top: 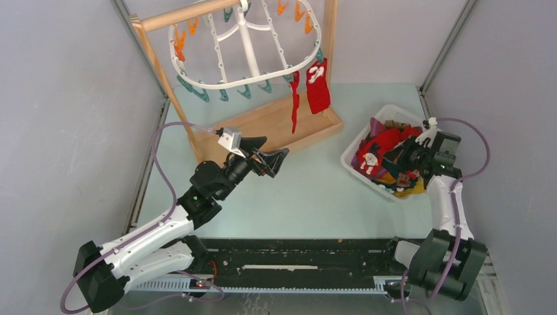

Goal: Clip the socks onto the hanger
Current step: Pick up the sock from the bin.

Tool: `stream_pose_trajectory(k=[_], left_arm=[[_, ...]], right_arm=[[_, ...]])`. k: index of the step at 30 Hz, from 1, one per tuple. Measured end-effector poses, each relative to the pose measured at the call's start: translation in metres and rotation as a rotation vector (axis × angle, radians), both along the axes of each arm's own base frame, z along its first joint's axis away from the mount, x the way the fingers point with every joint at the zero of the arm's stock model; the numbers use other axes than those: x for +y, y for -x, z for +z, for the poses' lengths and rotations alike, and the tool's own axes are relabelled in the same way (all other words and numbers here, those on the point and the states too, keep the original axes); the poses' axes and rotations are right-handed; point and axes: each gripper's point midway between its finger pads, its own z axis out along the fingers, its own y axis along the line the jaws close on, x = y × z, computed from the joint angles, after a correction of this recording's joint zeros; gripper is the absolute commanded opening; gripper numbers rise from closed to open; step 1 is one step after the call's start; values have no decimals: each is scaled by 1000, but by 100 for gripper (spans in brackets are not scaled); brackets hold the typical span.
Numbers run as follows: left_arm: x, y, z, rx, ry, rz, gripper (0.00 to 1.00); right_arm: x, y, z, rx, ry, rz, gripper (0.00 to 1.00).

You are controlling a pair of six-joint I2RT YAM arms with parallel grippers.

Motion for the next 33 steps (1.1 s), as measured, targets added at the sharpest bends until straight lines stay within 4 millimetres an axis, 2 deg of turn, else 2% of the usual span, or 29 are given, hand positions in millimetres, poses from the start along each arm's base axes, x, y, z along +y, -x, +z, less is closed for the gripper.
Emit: stream_pose_trajectory(k=[6, 10, 12, 15, 18, 20, 23, 33], left_arm=[[-9, 15, 4, -54, 31, -96, 99], [-18, 28, 17, -115, 56, -183, 99], [-25, 34, 21, -142, 62, -232, 99], [-35, 39, 16, -149, 52, -293, 99], [-47, 42, 6, -131, 42, -355, 98], [-55, 44, -1, -114, 43, -397, 96], [-66, 45, -6, -101, 60, -445, 95], [-82, 42, -14, -94, 157, -511, 89]], right_arm=[[-6, 8, 47, -157, -18, -3, 0], [-4, 8, 77, -225, -25, 49, 0], [1, 7, 100, -283, -11, 98, 0], [9, 7, 136, -376, 25, 171, 0], [20, 9, 156, -435, 57, 236, 0], [33, 11, 164, -463, 75, 295, 0], [59, 21, 165, -481, 74, 403, 0], [138, 71, 160, -494, -11, 770, 0]])
